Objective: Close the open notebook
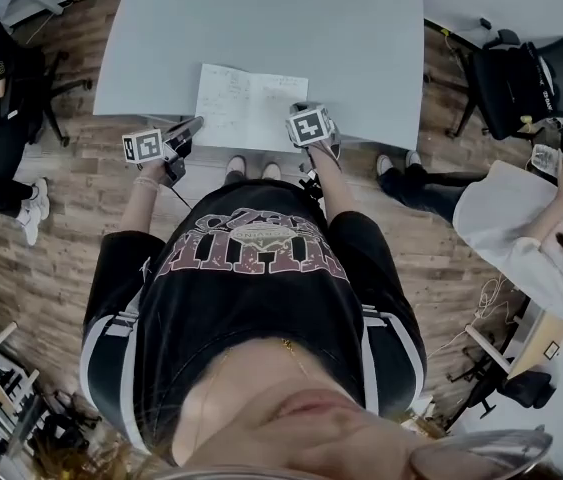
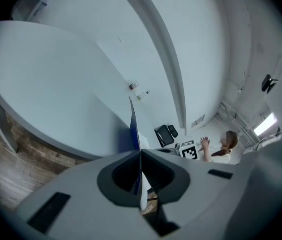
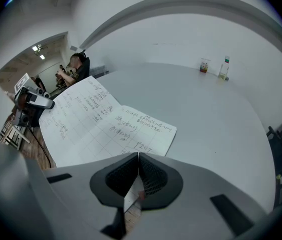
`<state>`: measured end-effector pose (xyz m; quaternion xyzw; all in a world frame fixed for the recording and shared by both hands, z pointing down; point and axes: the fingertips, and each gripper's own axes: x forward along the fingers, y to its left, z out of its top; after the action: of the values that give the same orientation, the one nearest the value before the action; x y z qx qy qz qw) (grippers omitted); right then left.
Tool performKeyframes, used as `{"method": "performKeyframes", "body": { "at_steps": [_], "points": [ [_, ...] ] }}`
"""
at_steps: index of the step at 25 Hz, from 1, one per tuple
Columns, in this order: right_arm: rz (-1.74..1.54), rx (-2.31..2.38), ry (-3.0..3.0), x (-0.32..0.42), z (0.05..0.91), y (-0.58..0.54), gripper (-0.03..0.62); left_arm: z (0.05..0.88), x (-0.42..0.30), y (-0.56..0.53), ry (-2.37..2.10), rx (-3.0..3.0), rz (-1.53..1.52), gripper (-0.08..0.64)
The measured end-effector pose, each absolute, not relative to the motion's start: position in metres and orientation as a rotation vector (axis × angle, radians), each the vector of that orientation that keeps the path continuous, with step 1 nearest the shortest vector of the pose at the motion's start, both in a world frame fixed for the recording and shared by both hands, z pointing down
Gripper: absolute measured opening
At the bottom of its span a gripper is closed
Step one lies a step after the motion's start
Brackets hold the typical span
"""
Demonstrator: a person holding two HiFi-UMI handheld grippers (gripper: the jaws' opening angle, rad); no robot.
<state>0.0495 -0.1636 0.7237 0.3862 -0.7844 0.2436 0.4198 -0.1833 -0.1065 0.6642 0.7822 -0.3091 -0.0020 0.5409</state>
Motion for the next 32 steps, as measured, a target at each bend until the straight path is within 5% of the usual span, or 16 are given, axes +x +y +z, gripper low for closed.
{"method": "performKeyframes", "body": {
  "at_steps": [32],
  "points": [
    [0.63, 0.976, -1.977, 0.046, 0.724, -0.164, 0.02, 0.631, -0.139, -0.111, -0.597, 1.942, -0.054, 0.051]
  ]
}}
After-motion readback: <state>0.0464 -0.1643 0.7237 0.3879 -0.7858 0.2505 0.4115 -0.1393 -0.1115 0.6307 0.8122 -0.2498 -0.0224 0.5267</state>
